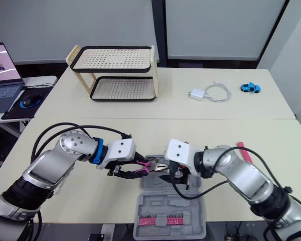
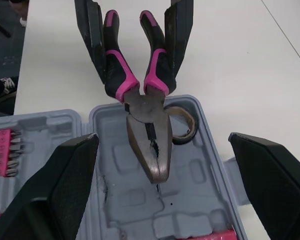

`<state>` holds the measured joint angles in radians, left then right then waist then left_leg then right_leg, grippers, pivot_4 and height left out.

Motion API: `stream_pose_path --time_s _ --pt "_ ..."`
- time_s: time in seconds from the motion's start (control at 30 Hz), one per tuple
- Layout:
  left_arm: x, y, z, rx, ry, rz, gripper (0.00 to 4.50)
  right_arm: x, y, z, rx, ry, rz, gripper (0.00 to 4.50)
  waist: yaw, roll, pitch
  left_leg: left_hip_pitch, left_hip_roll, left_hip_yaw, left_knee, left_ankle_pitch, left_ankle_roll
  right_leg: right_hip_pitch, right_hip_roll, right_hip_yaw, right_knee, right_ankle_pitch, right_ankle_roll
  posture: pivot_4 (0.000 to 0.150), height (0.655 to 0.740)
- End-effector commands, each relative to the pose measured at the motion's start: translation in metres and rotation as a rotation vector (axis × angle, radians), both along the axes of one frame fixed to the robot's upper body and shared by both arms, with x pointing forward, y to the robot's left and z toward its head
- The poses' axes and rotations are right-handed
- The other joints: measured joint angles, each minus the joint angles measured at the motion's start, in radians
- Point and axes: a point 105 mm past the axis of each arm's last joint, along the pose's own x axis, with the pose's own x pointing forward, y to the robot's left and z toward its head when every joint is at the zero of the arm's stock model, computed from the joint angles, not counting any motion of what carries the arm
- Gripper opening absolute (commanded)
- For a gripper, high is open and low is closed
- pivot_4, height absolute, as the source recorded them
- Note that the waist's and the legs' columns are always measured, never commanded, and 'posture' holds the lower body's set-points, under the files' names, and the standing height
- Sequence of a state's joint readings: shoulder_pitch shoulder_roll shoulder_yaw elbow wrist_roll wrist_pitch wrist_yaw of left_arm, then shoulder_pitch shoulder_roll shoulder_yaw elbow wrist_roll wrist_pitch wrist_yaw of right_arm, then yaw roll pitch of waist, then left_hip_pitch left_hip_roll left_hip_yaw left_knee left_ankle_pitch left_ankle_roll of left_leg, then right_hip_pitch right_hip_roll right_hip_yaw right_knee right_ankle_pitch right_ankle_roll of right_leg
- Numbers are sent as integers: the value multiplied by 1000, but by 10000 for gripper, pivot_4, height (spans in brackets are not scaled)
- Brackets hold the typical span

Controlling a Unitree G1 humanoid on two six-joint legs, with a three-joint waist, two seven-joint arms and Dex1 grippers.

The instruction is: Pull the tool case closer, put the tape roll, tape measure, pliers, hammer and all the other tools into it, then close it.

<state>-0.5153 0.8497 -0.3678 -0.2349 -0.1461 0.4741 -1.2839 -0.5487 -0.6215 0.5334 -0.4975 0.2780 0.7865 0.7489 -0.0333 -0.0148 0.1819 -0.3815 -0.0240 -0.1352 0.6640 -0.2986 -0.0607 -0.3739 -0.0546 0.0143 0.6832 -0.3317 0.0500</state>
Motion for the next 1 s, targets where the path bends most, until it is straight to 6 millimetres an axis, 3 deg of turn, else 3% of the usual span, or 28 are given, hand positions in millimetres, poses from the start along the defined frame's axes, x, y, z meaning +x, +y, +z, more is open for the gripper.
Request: stream_pose_path --time_s 0.03,0.5,0.6,0.87,1.0 --pt "2 -3 9 7 -56 -14 25340 2 7 4 9 -40 34 45000 0 0 0 0 0 0 0 0 0 0 0 0 0 0 0 1500 7400" --pt "5 1 11 36 -63 0 25339 2 9 -6 -34 -55 71 45000 -1 0 0 1 -1 0 0 0 0 -1 0 0 4 0 0 1500 7400" --pt "5 0 11 35 -62 1 25339 5 10 -9 -42 -57 64 38821 -2 0 0 1 -1 0 0 0 0 -2 0 0 6 0 0 1500 7400" --pt "3 0 11 32 -58 3 25322 8 16 -11 -50 -72 71 11492 -4 0 0 1 -1 0 0 0 0 -3 0 0 7 0 0 1500 7400" --pt "3 0 10 36 -55 4 25321 8 16 -11 -49 -79 74 11562 -8 0 0 0 -1 0 1 0 0 -3 0 0 8 0 0 1500 7400"
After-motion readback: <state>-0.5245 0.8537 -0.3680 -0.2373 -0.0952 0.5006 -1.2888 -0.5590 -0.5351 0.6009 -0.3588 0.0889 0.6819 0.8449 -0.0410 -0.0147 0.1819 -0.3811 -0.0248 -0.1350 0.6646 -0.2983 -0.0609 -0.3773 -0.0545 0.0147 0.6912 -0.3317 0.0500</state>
